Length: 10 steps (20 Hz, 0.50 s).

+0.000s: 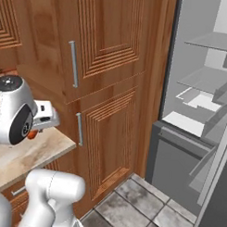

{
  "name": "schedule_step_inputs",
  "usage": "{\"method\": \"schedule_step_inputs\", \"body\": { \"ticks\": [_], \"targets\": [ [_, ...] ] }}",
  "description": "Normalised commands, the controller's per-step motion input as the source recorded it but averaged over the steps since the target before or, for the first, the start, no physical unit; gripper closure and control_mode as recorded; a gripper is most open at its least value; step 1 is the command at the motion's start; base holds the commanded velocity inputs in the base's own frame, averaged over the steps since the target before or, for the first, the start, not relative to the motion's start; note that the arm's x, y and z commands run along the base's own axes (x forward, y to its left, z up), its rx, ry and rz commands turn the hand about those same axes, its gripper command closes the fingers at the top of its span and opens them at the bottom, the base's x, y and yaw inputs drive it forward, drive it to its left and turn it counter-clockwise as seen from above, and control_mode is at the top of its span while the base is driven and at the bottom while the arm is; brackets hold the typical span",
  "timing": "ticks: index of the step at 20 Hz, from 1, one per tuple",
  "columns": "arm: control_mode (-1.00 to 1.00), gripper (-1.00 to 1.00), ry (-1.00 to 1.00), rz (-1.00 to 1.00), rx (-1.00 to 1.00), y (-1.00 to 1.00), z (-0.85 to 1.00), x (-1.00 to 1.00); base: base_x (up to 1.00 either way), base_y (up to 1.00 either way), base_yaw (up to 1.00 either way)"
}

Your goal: Open the fridge, remove the banana, carrot, and fish, and place them on any counter.

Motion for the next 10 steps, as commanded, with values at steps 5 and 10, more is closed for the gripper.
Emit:
{"method": "schedule_step_inputs", "body": {
  "ticks": [5,10],
  "targets": [
    [-1.0,1.0,0.03,0.31,-0.12,1.0,-0.52,-0.11,0.0,0.0,0.0],
    [-1.0,1.0,0.07,0.11,-0.04,1.0,-0.32,0.61,0.0,0.0,0.0]
  ]
}}
